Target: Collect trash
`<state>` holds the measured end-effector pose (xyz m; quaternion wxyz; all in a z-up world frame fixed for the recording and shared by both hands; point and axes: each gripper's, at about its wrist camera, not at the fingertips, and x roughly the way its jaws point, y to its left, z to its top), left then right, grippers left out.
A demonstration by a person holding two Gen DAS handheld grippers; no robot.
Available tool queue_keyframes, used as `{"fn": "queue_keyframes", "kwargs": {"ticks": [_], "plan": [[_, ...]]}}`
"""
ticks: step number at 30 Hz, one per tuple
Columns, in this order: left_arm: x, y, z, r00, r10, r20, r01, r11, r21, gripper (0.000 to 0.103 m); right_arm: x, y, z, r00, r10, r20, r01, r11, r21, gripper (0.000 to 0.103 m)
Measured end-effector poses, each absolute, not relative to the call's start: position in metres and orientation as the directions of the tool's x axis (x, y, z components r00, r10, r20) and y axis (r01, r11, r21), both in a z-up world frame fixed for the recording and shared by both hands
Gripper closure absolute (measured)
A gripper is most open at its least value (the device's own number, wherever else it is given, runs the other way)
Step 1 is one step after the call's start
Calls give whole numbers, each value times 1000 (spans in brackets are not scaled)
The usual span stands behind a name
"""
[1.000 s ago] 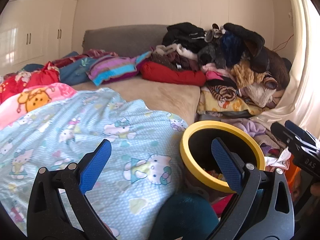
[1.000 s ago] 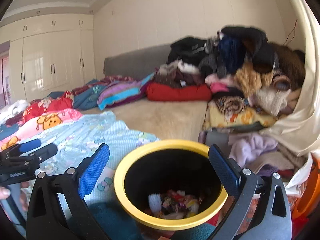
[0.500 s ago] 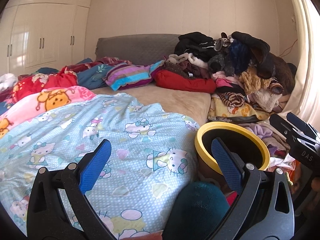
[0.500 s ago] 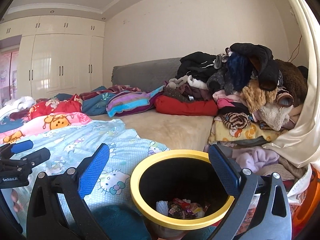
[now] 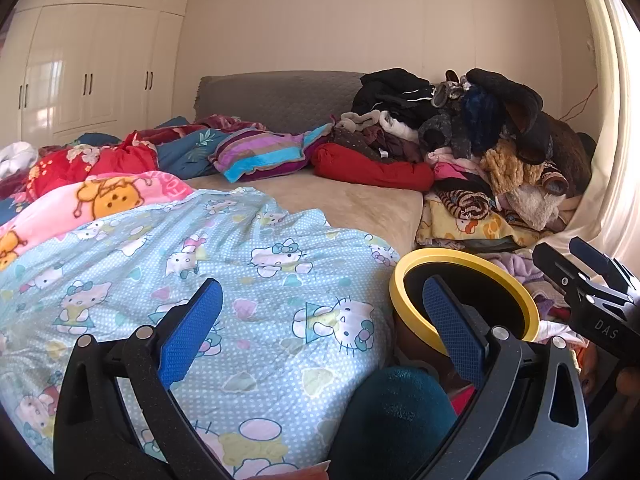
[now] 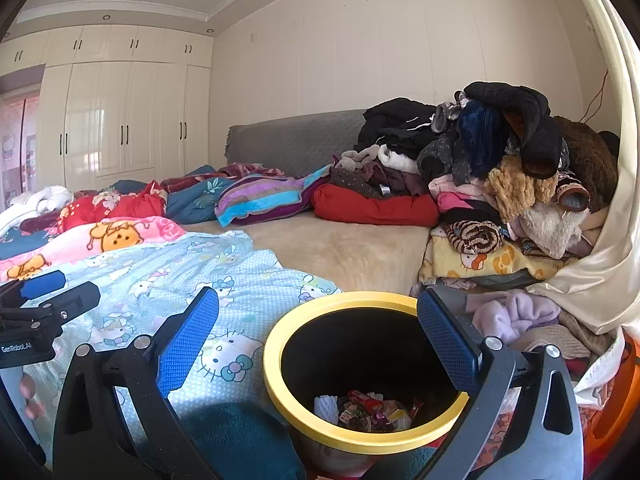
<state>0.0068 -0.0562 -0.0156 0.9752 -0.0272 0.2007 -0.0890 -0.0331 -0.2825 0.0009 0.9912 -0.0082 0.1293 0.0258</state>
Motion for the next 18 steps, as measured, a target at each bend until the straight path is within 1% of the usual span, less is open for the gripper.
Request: {"fn": "queue_keyframes", "kwargs": {"ticks": [18], "plan": [[6, -53, -14, 905, -182, -384, 159, 983, -91, 11, -33, -284, 0, 966, 42, -257, -47, 999, -15, 6]]}}
